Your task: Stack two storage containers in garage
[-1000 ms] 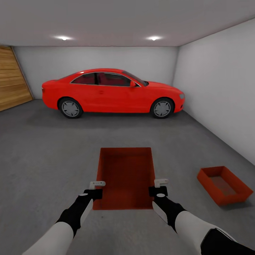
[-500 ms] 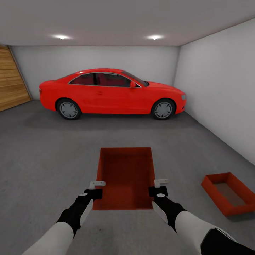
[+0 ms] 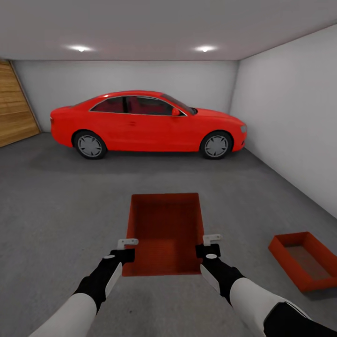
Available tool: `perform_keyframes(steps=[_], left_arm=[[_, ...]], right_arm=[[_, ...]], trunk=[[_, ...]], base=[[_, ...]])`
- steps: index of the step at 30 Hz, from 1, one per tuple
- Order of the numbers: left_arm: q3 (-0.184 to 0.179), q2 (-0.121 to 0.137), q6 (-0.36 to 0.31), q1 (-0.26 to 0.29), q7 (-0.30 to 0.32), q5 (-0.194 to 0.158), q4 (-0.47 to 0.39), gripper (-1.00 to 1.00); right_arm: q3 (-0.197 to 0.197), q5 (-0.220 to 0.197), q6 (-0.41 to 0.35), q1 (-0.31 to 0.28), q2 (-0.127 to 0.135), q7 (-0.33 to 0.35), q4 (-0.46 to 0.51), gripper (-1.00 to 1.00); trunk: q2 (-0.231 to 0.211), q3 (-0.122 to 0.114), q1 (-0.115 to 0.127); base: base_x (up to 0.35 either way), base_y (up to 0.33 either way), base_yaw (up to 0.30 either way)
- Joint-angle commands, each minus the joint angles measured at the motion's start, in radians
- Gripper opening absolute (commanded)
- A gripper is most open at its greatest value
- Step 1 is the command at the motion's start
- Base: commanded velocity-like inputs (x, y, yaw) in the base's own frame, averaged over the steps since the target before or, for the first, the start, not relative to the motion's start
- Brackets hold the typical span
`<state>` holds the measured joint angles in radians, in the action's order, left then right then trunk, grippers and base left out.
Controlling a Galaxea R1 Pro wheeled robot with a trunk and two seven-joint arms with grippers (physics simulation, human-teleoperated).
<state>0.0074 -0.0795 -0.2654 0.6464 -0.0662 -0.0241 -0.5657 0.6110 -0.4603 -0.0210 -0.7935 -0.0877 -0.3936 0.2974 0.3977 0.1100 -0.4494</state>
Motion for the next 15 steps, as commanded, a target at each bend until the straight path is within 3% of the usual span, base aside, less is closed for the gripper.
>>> perform_keyframes(steps=[1, 11, 15], left_arm=[[-0.005, 0.001, -0.005, 0.001, -0.009, -0.007, -0.004, -1.00], [0.001, 0.000, -0.014, 0.001, -0.007, -0.004, -0.005, -1.00], [0.001, 0.001, -0.009, 0.001, -0.006, -0.006, -0.005, -1.00]], right_arm=[[0.014, -0.013, -0.003, -0.001, 0.007, -0.011, -0.005, -1.00], [-0.013, 0.015, -0.009, -0.001, 0.001, -0.010, -0.008, -1.00], [-0.015, 0.019, -0.010, -0.001, 0.000, -0.010, -0.006, -1.00]], trunk=[[0.002, 0.002, -0.001], [0.002, 0.002, -0.001], [0.002, 0.002, -0.001]], base=[[0.000, 0.000, 0.000], [0.003, 0.000, 0.000], [0.198, 0.044, 0.000]])
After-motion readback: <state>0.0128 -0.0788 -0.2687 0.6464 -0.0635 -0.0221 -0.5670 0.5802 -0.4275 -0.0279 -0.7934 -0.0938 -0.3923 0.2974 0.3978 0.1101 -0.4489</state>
